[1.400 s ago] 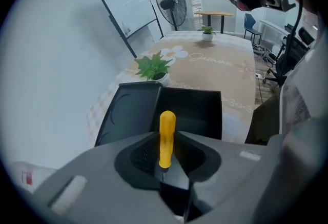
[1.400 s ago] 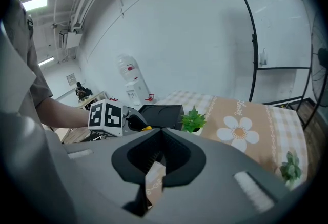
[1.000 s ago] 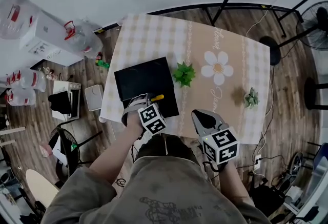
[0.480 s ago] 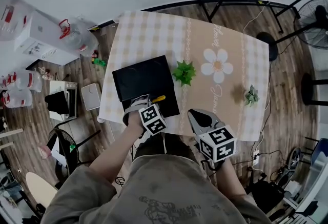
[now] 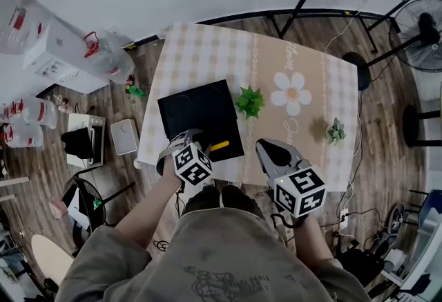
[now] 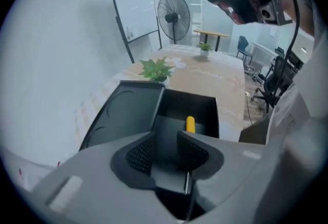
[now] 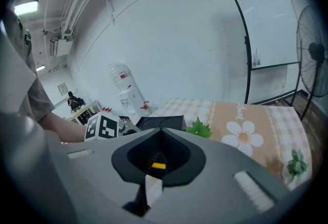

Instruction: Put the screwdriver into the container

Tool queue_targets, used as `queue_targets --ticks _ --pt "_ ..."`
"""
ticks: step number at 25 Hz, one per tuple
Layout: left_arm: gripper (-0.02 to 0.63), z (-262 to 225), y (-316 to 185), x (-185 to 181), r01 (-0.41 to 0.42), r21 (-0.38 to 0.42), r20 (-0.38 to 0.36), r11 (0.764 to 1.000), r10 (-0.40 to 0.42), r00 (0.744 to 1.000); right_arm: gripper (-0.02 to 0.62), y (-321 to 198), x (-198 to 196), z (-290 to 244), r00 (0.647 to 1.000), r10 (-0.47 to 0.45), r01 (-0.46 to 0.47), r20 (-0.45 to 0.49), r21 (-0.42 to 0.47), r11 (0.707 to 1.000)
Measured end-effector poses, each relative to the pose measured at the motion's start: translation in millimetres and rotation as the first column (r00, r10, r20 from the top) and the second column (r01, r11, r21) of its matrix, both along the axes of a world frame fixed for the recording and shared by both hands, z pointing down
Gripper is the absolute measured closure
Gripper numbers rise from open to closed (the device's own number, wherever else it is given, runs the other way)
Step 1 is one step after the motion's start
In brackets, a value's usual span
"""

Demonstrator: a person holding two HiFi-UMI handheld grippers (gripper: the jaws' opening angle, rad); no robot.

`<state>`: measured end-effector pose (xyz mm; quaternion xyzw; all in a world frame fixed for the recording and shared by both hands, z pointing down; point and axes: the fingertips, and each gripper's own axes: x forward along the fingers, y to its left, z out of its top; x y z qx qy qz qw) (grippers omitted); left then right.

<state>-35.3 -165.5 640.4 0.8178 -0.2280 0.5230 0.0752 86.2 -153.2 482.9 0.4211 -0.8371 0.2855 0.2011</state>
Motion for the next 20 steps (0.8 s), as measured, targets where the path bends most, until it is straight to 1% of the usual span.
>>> queue_targets --ticks 3,5,7,10,14,18,20 --pt "0.483 -32.6 -8.1 -10.5 0.095 0.019 -0.106 0.995 -0.093 0.99 0.568 -5.8 -3.3 -23.1 1.0 0.002 -0.002 0.009 0.057 0.998" --pt "0.499 -58.8 -14.6 -17.1 0.145 0.059 -0.176 0.988 -0.133 0.975 0.568 -8.8 -6.3 -39.4 1.0 0.0 -0.001 0.013 0.098 0.995" --pt "0.52 -85.9 -20.1 -22.5 0.176 0.113 -0.234 0.978 -0.146 0.961 0.568 -12.0 -9.1 -56.8 1.0 -0.004 0.001 0.018 0.143 0.99" --pt "0.543 -128.9 -28.9 -28.8 0.209 0.201 -0.305 0.957 -0.142 0.942 0.568 -18.3 -12.6 -85.1 1.0 -0.01 0.004 0.028 0.216 0.976" --pt "0.566 -196.6 -40.5 -37.5 0.266 0.308 -0.4 0.914 -0.13 0.907 0.568 -27.0 -18.0 -132.0 0.999 -0.025 0.009 0.044 0.327 0.945" --pt "0.591 -266.8 -41.6 -44.9 0.33 0.399 -0.512 0.855 -0.091 0.854 0.568 -27.5 -21.2 -177.9 0.998 -0.033 0.005 0.056 0.43 0.903" --pt "0.604 -296.9 -37.8 -47.3 0.352 0.436 -0.555 0.828 -0.06 0.83 0.568 -26.2 -21.7 -198.8 0.997 -0.036 -0.001 0.069 0.475 0.88"
